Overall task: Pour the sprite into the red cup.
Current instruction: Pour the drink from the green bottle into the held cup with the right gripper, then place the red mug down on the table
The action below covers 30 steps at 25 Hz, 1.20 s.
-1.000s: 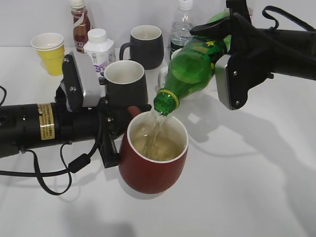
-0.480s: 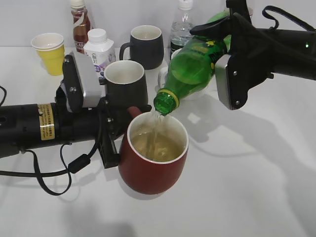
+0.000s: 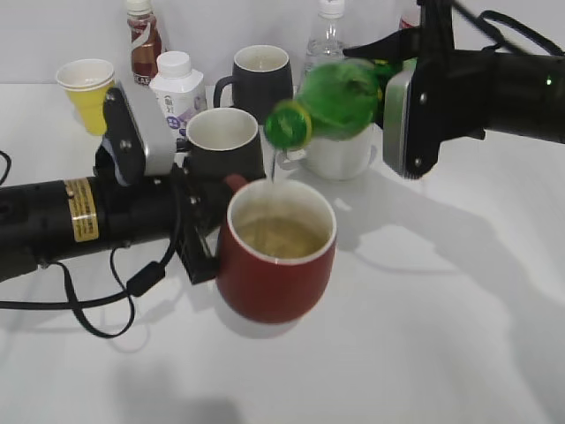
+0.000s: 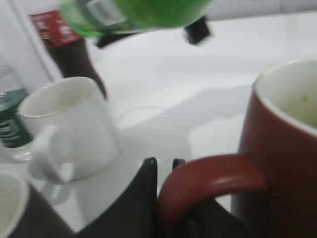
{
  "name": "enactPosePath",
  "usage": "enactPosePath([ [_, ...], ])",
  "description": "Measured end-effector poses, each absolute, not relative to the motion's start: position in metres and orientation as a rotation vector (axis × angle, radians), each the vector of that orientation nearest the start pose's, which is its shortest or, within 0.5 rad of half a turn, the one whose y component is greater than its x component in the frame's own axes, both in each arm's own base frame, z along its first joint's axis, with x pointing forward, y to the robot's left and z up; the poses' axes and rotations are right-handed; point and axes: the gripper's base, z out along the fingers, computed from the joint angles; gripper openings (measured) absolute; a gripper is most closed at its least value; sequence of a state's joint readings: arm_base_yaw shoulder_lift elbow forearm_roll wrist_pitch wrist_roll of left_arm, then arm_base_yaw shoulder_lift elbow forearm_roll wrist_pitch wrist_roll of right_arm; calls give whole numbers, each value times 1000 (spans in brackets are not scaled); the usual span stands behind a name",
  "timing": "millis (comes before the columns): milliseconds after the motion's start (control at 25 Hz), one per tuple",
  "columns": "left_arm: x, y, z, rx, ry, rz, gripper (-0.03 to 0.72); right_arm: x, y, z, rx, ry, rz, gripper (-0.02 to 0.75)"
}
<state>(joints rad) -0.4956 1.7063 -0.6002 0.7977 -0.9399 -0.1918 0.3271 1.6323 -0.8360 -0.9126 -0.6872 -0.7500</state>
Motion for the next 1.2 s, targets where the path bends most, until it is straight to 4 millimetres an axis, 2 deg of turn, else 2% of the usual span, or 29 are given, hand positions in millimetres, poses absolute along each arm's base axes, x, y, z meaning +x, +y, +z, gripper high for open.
enactPosePath([
  [320,246,-181,192,954,1463,-628,61,305,151,237,-1389,1106,-51,395],
  [560,257,-161,210,794,1463,-565,61,308,151,248,-1033,1296,239,395],
  [960,274,-99,237,559,1579,-327,61,329,128,267,-444,1424,320,393],
  [1200,283,-63,235,419,1652,-225,61,335,117,256,-275,1596,303,393],
])
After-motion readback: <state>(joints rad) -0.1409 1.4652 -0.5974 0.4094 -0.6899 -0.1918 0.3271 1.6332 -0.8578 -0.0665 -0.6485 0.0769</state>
